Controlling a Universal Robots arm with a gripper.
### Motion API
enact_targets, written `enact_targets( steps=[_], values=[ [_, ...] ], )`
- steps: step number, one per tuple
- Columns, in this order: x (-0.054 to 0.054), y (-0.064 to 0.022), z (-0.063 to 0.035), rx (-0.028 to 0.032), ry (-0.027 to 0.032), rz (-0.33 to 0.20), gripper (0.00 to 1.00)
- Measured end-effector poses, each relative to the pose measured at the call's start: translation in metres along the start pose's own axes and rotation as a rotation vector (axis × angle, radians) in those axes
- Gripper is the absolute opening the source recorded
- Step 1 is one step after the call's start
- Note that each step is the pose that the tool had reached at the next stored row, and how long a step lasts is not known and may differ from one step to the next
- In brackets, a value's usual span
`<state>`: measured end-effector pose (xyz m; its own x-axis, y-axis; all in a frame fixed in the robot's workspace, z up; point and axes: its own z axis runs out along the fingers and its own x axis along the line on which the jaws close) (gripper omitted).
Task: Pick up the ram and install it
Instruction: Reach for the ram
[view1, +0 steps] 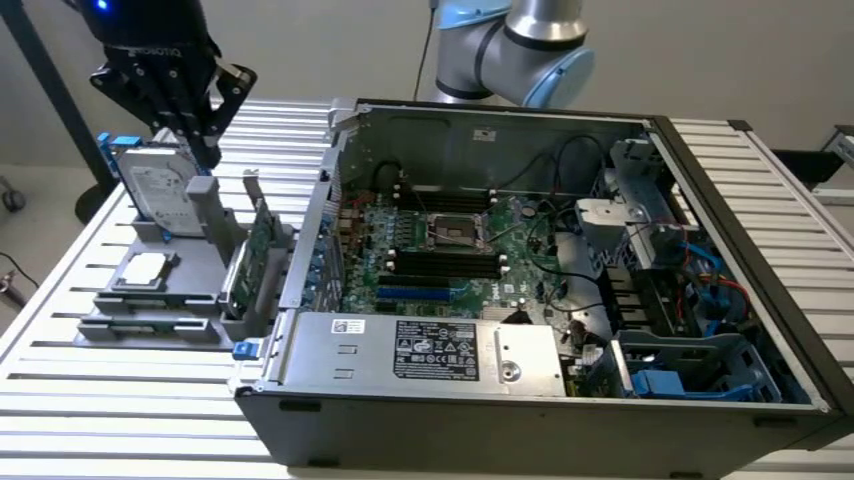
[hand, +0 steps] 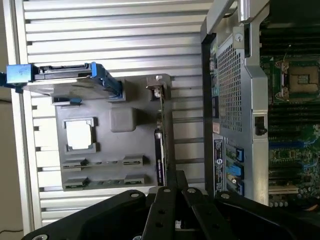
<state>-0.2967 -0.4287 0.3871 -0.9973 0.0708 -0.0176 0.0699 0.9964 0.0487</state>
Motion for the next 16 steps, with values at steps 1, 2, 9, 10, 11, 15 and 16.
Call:
enact_targets(
  steps=[1,2,9,10,11,15,16],
  values=[
    [0.002,-0.0013,0.0001,0.0000,0.0004,0.000,0.11],
    [0.003,-0.0025,0.0001,0.0000,0.0007,0.000,0.11],
    [0.016,-0.0112,0.0006,0.0001,0.0023,-0.001,0.11],
    [0.018,-0.0123,0.0007,0.0002,0.0026,-0.001,0.11],
    [0.020,-0.0136,0.0008,0.0002,0.0029,-0.001,0.11],
    [0.028,-0.0179,0.0016,0.0004,0.0052,-0.001,0.11],
    [0.029,-0.0190,0.0019,0.0004,0.0061,-0.001,0.11]
  ],
)
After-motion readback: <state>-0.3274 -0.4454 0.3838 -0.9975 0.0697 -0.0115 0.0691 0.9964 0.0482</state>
